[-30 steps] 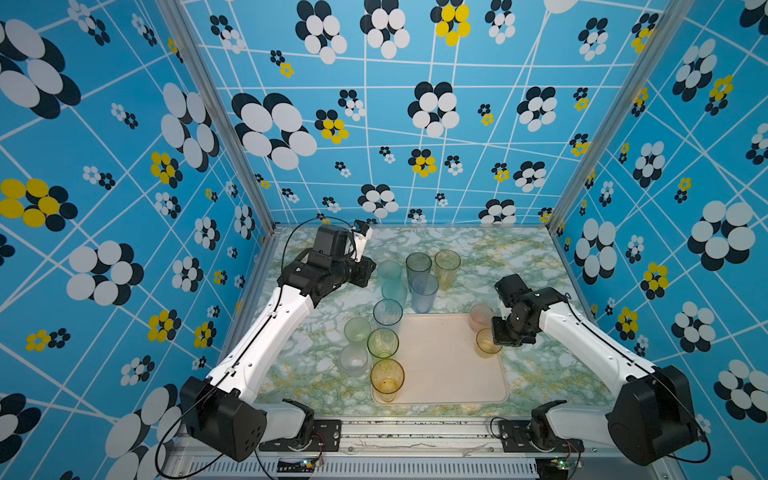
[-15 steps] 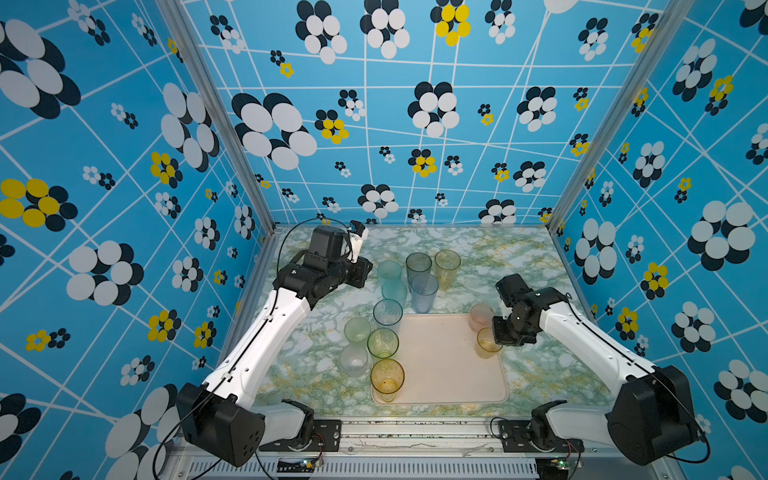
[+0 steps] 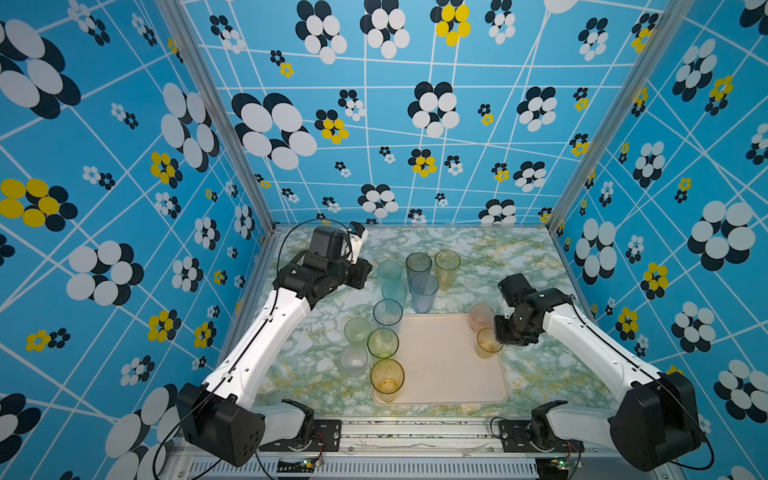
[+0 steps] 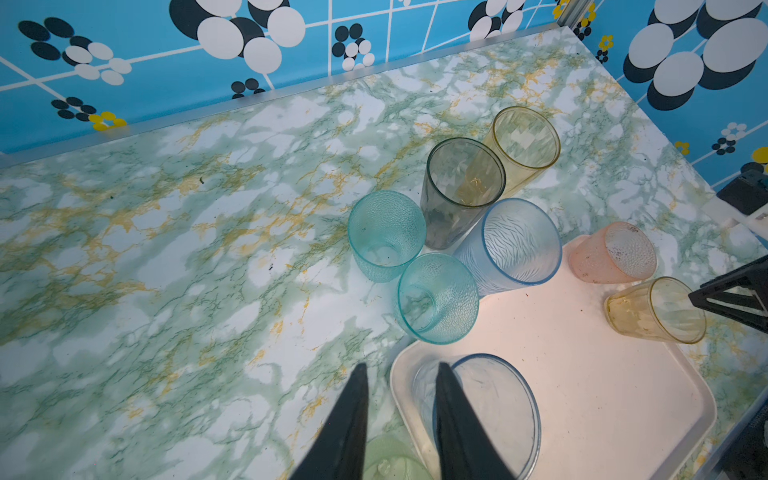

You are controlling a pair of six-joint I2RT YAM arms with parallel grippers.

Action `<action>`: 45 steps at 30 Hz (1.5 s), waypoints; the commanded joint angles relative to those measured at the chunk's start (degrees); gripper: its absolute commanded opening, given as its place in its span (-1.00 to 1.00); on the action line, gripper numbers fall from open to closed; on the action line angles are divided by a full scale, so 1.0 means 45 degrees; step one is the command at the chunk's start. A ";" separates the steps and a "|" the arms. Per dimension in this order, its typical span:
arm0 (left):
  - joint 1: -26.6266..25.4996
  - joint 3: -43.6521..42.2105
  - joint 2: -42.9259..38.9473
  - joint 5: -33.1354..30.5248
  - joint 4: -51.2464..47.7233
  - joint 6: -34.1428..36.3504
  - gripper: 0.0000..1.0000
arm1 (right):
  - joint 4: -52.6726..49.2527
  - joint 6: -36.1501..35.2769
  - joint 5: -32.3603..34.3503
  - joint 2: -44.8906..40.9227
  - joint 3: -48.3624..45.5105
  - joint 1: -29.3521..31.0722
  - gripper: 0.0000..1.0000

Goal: Place the glasses into the tray
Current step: 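Lower the left gripper toward the light-green textured cup near the tray, then close the left gripper on the light-green cup rim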

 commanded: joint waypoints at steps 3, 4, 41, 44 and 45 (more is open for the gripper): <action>0.0149 -0.0083 -0.0286 -0.0442 -0.0730 -0.0010 -0.41 | -0.0583 -0.0022 0.0431 -0.0819 0.0696 -0.0234 -0.27; 0.0146 -0.0089 -0.0303 -0.0452 -0.0941 -0.0048 -0.41 | -0.0548 -0.0056 0.0431 -0.0984 0.0823 -0.0283 -0.22; 0.0686 -0.3625 0.0346 -0.0790 -0.3263 -0.2186 -0.48 | 0.1938 -0.0843 -0.1543 -0.1621 0.1685 -0.0310 -0.13; 0.0695 -0.3682 0.0485 -0.0979 -0.3214 -0.2162 -0.48 | 0.1938 -0.0848 -0.1557 -0.1614 0.1678 -0.0304 -0.13; 0.0702 -0.3696 0.0532 -0.0999 -0.3229 -0.2144 -0.48 | 0.1938 -0.0848 -0.1561 -0.1606 0.1683 -0.0304 -0.13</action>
